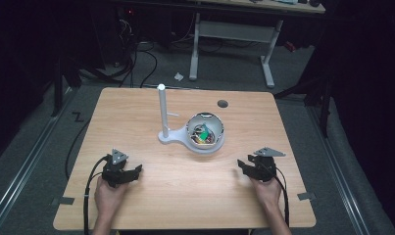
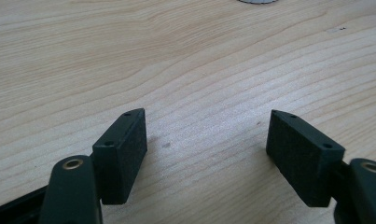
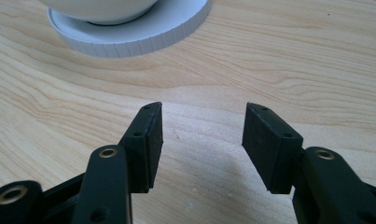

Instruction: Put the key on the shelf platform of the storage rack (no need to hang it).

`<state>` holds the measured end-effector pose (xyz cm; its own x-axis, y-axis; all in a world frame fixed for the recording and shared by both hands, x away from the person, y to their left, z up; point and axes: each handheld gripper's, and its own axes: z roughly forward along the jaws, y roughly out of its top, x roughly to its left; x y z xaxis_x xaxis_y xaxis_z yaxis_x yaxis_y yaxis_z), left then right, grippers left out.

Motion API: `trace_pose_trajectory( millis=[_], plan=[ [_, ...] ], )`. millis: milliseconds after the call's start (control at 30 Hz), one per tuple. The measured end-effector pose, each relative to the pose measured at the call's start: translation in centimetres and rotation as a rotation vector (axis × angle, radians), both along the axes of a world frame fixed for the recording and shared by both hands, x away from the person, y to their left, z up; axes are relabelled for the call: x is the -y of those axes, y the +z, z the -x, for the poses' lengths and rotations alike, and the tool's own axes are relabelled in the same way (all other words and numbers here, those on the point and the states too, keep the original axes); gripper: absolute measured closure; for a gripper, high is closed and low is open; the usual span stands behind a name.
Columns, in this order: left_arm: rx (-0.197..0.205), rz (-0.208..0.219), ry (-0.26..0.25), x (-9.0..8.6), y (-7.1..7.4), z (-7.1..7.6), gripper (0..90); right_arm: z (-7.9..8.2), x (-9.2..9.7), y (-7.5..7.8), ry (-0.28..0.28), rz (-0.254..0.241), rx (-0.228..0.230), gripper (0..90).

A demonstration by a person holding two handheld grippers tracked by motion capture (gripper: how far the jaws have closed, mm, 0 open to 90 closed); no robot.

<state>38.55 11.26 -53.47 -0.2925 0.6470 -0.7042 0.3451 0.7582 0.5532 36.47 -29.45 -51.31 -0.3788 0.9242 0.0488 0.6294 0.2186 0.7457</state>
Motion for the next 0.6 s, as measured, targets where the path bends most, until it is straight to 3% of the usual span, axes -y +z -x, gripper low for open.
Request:
trace_pose_trajectory(
  millis=[600],
  plan=[
    [0.001,-0.001,0.0,0.0,0.0,0.0,29.2,-0.6,-0.5,-1.4,-0.017,0.075,-0.027,44.3]
  ],
)
